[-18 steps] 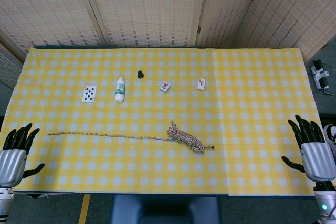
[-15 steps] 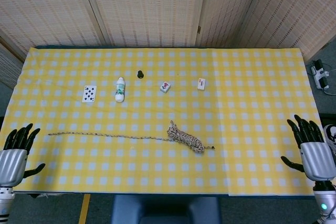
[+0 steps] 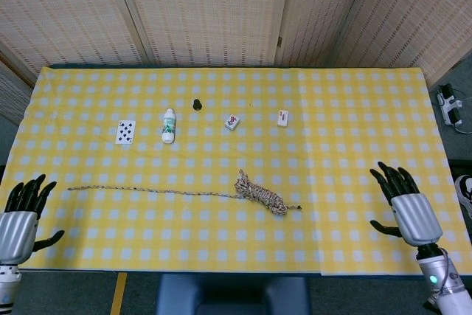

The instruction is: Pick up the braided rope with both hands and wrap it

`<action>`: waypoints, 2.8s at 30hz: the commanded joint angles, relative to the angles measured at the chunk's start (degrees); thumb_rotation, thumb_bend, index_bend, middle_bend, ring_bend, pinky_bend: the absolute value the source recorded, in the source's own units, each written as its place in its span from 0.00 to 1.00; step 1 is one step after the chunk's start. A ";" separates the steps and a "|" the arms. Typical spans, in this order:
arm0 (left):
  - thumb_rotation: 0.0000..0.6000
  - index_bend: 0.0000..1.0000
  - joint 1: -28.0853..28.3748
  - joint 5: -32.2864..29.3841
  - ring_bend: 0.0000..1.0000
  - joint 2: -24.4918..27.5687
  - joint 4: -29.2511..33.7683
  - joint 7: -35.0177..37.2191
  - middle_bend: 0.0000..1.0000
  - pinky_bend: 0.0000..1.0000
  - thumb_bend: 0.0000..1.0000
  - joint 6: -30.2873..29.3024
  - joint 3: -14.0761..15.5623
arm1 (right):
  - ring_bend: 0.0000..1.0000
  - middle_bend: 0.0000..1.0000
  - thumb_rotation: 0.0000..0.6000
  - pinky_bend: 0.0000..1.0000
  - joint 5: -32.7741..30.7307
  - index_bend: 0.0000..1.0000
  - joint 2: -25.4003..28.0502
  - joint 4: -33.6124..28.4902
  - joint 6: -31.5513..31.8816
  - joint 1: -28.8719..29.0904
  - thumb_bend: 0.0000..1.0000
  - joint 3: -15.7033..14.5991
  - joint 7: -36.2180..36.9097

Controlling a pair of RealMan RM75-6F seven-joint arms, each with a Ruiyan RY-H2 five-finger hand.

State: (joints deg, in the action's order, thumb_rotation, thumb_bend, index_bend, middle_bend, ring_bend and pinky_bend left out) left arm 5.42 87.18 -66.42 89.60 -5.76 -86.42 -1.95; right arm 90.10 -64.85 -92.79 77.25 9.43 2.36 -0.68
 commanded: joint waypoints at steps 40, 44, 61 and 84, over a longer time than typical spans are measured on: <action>1.00 0.15 -0.57 1.00 0.00 0.51 0.10 1.79 0.01 0.00 0.13 0.39 0.87 | 0.00 0.00 1.00 0.00 -14.01 0.00 -28.09 13.06 -26.06 25.95 0.17 6.87 -12.74; 1.00 0.15 -0.55 0.69 0.00 0.32 -0.39 2.17 0.01 0.00 0.13 0.72 0.90 | 0.00 0.00 1.00 0.00 -15.88 0.00 -28.36 15.42 -26.02 26.43 0.17 7.51 -13.21; 1.00 0.16 -0.28 0.71 0.01 0.00 -0.70 2.66 0.01 0.00 0.13 1.17 0.94 | 0.14 0.10 1.00 0.00 -14.00 0.02 -23.18 12.07 -29.81 29.06 0.17 6.29 -6.07; 1.00 0.17 -0.50 0.14 0.01 -0.50 -1.81 3.89 0.01 0.00 0.13 1.44 1.02 | 0.37 0.32 1.00 0.22 -16.55 0.37 -28.56 18.83 -30.47 32.36 0.32 6.06 -7.47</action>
State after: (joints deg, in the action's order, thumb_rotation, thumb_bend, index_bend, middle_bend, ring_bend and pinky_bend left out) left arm 4.92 87.31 -66.93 87.76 -1.85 -84.98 -0.93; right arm 73.58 -93.36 -74.02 46.76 41.75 8.45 -8.11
